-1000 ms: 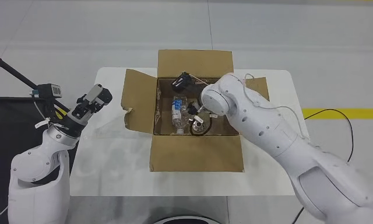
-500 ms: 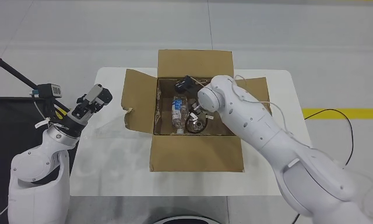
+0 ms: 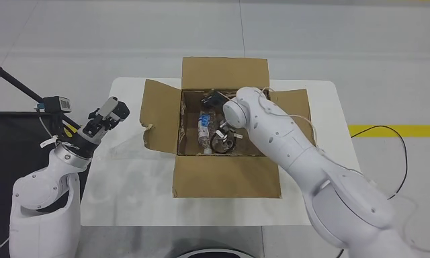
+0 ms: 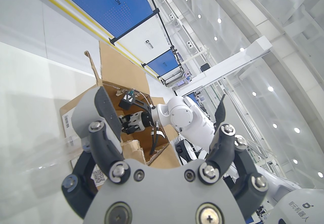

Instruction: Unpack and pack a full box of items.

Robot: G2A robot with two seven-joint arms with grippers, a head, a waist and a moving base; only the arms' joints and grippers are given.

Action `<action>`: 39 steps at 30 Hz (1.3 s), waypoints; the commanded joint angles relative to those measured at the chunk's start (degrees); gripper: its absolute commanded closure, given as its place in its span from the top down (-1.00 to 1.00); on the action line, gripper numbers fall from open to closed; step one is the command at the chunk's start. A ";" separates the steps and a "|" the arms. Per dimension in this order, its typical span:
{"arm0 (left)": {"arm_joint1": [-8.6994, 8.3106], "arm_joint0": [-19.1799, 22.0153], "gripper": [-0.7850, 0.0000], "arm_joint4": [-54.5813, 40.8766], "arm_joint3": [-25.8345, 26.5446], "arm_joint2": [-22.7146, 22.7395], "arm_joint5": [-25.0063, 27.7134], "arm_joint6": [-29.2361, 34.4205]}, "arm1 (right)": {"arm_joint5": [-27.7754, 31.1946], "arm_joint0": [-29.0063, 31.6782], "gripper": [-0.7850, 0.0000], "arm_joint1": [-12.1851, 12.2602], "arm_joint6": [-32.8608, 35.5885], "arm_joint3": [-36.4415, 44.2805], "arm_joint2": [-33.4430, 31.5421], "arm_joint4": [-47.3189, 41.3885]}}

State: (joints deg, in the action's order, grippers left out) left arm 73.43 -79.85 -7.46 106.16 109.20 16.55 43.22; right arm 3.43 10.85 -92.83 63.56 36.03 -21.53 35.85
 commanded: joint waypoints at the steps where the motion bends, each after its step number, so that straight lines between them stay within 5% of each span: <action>1: 0.00 0.00 1.00 0.00 0.00 0.00 0.00 0.00 | -0.20 -0.01 -0.25 -0.63 -0.06 -0.97 0.13 0.09; 13: 0.00 0.00 1.00 0.00 0.00 0.00 0.00 0.00 | 0.07 -0.28 -0.32 -4.15 -0.43 -7.77 0.35 0.67; 21: 0.00 0.00 1.00 0.00 0.00 0.00 0.00 0.00 | 0.36 -0.77 -0.98 -6.00 -0.66 -11.16 0.14 1.28; 39: 0.00 0.00 1.00 0.00 0.00 0.00 0.00 0.00 | 0.57 -1.77 -1.00 -6.39 -2.08 -10.47 -1.65 4.61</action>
State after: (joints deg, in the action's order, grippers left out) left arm 73.43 -79.85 -7.46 106.16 109.20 16.55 43.22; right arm 4.19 9.01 -99.37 61.29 24.97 -23.08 40.20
